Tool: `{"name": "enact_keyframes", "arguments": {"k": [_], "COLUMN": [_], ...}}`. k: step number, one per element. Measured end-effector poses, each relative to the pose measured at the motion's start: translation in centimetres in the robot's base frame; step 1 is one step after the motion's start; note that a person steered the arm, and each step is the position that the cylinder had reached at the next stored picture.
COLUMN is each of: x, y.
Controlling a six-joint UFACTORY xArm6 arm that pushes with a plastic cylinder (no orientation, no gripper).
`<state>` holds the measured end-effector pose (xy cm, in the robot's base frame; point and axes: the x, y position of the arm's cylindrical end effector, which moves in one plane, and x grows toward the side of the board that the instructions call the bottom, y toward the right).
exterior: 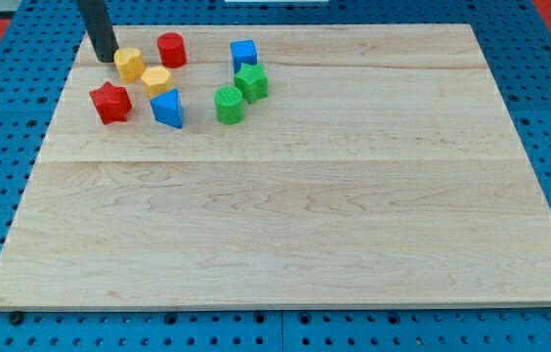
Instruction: Place the blue cube close to the red circle
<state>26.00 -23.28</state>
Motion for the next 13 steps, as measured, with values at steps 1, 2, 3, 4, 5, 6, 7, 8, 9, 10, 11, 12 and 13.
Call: {"name": "enact_keyframes", "arguments": {"k": [1, 2, 3, 4, 5, 6, 7, 8, 9, 10, 11, 12, 13], "x": [0.0, 0.0, 1.3, 1.8, 1.5, 1.5, 1.1, 1.1, 0.6, -1.5, -2.1, -1.7, -2.7], "y": [0.1, 6.4, 7.3, 10.8, 18.4, 20.7, 26.0, 29.3, 31.5, 32.1, 28.5, 19.4, 19.7]}}
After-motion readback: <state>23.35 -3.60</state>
